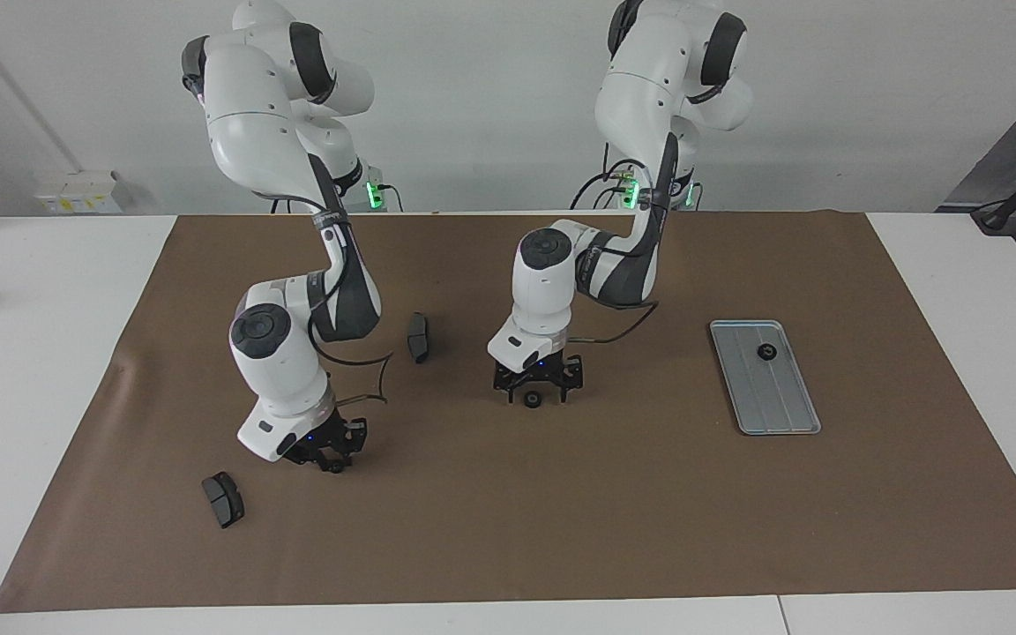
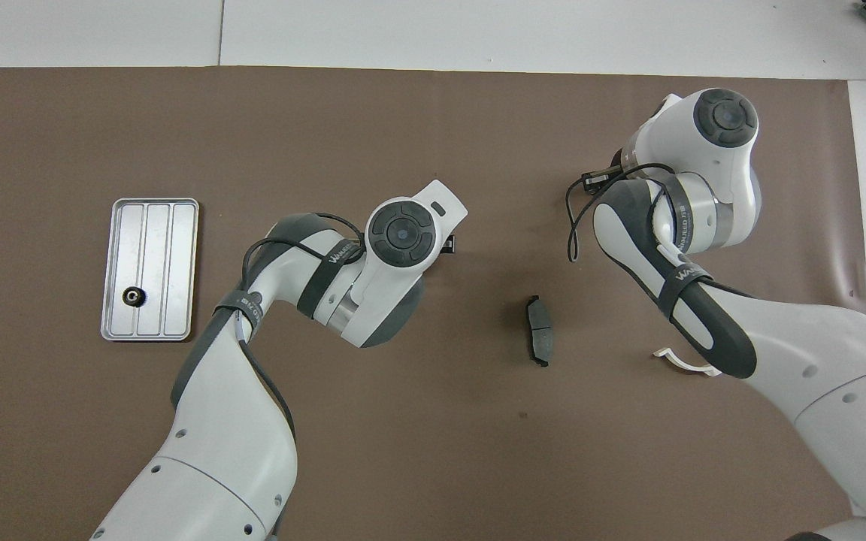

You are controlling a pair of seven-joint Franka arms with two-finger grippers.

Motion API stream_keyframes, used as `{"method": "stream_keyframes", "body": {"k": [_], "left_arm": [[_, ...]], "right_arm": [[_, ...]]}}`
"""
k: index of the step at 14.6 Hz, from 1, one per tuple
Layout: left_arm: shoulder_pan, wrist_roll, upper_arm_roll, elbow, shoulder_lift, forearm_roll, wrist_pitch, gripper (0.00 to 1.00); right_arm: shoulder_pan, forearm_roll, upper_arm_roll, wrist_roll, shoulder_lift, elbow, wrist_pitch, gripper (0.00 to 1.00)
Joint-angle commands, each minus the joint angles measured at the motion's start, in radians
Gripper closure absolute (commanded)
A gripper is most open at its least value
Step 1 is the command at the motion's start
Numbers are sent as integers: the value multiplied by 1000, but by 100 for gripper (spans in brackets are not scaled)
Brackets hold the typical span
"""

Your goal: Pick bearing gear from pile to tray

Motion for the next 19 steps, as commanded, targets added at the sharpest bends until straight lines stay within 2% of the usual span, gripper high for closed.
{"method": "stream_keyframes", "body": {"k": [1, 3, 4, 5, 8, 10, 12, 13, 16, 19], "left_arm": [[-13, -19, 19, 20, 8, -16, -2, 14], [-13, -78, 25, 20, 8, -13, -3, 59], [-13, -105, 29, 23, 8, -12, -5, 89], [-9, -118, 31, 23, 3, -12, -5, 100], [4, -115, 32, 14, -36, -9, -17, 100], [29, -110, 32, 8, -75, -9, -92, 100], [75, -105, 32, -62, -151, -9, -114, 100], [108, -96, 31, -119, -202, -7, -108, 100], [237, 95, 31, -262, -348, -7, -98, 100], [358, 173, 31, -299, -370, -7, -68, 100]], "right_arm": [[0, 13, -6, -36, -10, -38, 31, 100], [1, 13, -9, -27, -10, -36, 30, 100], [4, 15, -11, -25, -11, -30, 24, 100], [7, 15, -11, -23, -13, -23, 12, 100], [18, 15, -9, 91, -46, -19, 5, 100], [38, 15, 0, 186, -88, -19, -28, 100], [63, 16, 8, 260, -132, -19, -79, 100], [72, 16, 29, 301, -151, -19, -105, 100], [107, 3, 121, 540, -157, -21, -108, 100], [147, -63, 214, 763, -142, -24, -64, 100]]}}
